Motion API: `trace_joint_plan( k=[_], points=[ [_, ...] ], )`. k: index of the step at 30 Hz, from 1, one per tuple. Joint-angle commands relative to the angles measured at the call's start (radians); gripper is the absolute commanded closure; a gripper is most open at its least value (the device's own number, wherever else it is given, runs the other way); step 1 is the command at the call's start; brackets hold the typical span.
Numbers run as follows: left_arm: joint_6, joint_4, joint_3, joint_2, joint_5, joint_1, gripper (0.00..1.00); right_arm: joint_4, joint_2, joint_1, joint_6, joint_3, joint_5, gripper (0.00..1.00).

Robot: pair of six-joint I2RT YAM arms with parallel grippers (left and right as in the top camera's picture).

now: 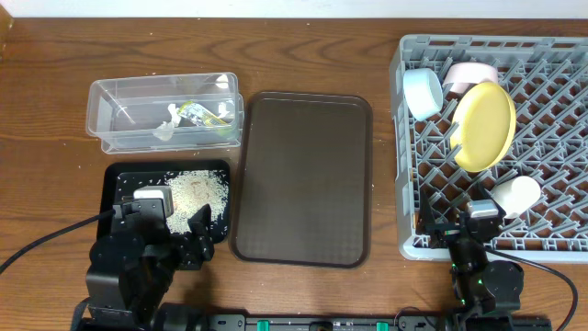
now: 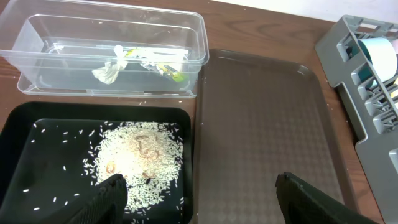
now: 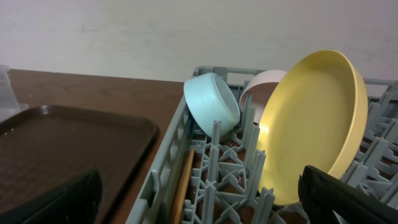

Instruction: Sort waste into correct bins and load items into the dishwasher rack

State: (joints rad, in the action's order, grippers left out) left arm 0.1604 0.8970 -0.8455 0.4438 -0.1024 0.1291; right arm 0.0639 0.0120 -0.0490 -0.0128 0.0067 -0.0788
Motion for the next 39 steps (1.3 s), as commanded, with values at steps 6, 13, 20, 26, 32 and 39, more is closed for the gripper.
trace_joint_plan(
  k=[6,13,20,26,32,39],
  points=[
    [0.009,-0.001,0.000,-0.002,-0.002,0.001,0.21,0.003,-0.005,0.009,-0.019,-0.001,-0.016,0.01],
    [-0.003,0.032,0.008,-0.024,0.026,-0.002,0.21,0.003,-0.005,0.009,-0.019,-0.001,-0.016,0.01],
    [-0.003,-0.110,0.226,-0.192,0.066,-0.036,0.21,0.003,-0.005,0.009,-0.019,-0.001,-0.016,0.01],
    [-0.003,-0.388,0.511,-0.367,0.066,-0.078,0.21,0.003,-0.005,0.009,-0.019,-0.001,-0.016,0.01],
    [-0.019,-0.751,0.748,-0.442,0.066,-0.099,0.21,0.003,-0.005,0.009,-0.019,-0.001,-0.016,0.01],
    [-0.116,-0.866,0.842,-0.443,0.066,-0.101,0.21,0.003,-0.005,0.009,-0.019,-0.001,-0.016,0.01]
  ],
)
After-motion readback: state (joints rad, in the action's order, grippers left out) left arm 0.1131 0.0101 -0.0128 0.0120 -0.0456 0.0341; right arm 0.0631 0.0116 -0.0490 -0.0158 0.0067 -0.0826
